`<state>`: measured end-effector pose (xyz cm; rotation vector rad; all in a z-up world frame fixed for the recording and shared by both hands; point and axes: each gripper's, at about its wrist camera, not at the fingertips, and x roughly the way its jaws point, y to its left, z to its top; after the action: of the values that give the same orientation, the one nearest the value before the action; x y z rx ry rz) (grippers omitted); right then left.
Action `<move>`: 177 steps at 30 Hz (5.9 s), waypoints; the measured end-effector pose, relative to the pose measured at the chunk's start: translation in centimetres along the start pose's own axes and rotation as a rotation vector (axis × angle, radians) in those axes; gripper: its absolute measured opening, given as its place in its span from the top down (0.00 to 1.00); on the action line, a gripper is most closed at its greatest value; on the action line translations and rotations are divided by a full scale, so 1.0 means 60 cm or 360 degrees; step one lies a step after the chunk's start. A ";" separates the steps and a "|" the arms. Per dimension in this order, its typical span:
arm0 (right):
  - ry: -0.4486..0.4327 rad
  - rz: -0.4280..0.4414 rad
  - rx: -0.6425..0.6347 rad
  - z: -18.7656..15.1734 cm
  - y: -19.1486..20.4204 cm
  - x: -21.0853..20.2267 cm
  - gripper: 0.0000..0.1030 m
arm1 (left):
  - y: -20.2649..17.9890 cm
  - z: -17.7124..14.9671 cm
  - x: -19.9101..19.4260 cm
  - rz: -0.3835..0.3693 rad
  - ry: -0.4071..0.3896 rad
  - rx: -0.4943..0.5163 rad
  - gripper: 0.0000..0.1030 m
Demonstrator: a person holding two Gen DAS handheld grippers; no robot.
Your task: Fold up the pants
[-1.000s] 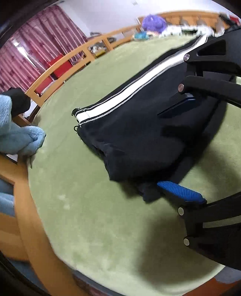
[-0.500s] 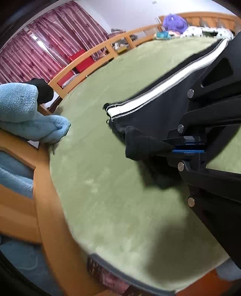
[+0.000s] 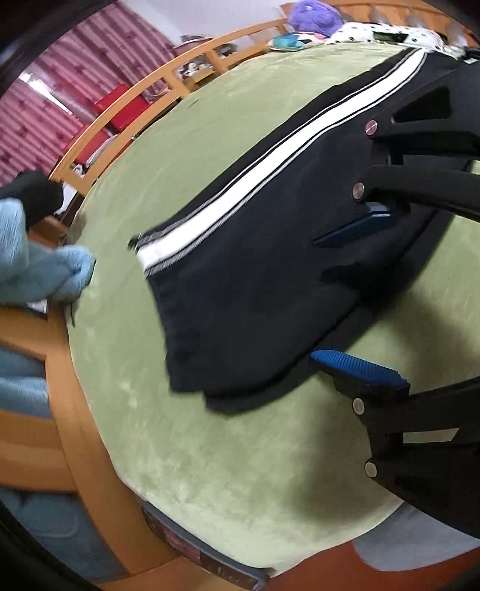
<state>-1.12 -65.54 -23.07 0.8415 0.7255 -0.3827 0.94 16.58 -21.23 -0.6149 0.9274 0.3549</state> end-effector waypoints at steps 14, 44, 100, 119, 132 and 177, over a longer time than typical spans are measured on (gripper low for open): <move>-0.0280 0.0220 -0.0418 0.138 0.108 0.010 0.71 | -0.132 -0.018 -0.034 -0.0104 -0.0090 0.0218 0.46; 0.0068 -0.0173 -0.0514 -0.141 0.177 -0.072 0.31 | 0.065 0.085 0.032 -0.0248 -0.0064 0.0022 0.90; 0.0234 -0.0202 -0.1301 -0.403 0.413 0.020 0.24 | 0.120 0.073 0.063 -0.0241 0.0113 0.0038 0.51; 0.0253 -0.0203 -0.1190 -0.385 0.415 0.012 0.24 | 0.085 0.093 0.030 -0.0234 -0.0117 -0.0071 0.82; 0.0094 -0.0010 -0.1057 -0.281 0.346 -0.064 0.24 | -0.355 -0.035 -0.191 -0.0430 -0.0383 0.0992 0.84; 0.0618 0.0289 -0.1042 -0.241 0.357 0.103 0.65 | -0.296 -0.165 -0.029 -0.0485 0.0279 0.0774 0.32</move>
<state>9.30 -41.08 -22.48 0.3496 1.0463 0.1918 3.16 -3.48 -18.26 -0.3318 1.0238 -0.1998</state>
